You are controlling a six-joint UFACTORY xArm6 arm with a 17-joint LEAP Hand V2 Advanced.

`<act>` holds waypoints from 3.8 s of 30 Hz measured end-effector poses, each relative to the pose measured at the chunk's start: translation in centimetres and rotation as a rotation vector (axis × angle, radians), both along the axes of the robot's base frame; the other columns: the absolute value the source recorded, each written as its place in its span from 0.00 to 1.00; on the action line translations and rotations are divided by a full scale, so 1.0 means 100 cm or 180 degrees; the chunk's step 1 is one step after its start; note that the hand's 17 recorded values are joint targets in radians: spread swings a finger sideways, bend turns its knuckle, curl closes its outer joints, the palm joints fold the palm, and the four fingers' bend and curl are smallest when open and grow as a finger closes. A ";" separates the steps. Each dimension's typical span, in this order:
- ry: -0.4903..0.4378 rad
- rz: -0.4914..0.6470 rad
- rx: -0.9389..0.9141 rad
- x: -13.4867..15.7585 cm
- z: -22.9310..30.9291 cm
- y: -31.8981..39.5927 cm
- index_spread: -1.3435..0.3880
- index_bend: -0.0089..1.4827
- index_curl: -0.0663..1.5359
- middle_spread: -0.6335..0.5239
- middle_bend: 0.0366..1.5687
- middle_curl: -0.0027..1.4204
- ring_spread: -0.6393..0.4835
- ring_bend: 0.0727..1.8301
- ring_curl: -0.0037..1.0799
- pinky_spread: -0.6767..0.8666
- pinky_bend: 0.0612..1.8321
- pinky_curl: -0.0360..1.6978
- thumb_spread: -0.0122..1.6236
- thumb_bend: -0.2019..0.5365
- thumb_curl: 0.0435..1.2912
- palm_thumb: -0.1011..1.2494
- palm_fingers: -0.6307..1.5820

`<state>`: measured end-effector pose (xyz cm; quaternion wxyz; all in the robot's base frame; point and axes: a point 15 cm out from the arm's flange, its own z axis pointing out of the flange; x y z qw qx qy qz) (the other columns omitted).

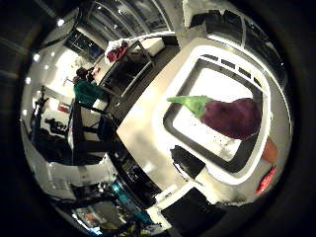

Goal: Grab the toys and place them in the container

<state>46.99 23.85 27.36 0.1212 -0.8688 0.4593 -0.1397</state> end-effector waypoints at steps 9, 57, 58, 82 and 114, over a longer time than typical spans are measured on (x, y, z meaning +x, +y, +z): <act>-0.0367 -0.0409 -0.0157 0.021 0.057 -0.096 0.51 0.13 0.24 0.60 0.10 0.20 0.75 0.13 0.18 0.74 0.22 0.21 0.61 0.24 0.23 0.55 0.32; 0.0851 -0.2936 -0.0008 0.038 -0.180 -0.542 0.65 0.10 0.19 0.73 0.11 0.23 0.81 0.16 0.24 0.76 0.29 0.21 0.56 0.23 0.19 0.29 0.31; 0.0882 -0.2934 -0.0007 0.039 -0.188 -0.543 0.65 0.10 0.19 0.73 0.11 0.23 0.81 0.16 0.24 0.77 0.30 0.21 0.56 0.23 0.19 0.29 0.31; 0.0224 -0.2800 -0.0050 0.056 -0.018 -0.556 0.61 0.66 0.44 0.43 0.71 0.44 0.40 0.68 0.50 0.26 0.65 0.34 0.55 0.31 0.36 0.75 0.89; 0.1423 -0.1726 -0.0988 -0.049 -0.059 -0.626 0.54 0.11 0.25 0.58 0.16 0.20 0.70 0.19 0.18 0.67 0.24 0.20 0.57 0.23 0.23 0.49 0.25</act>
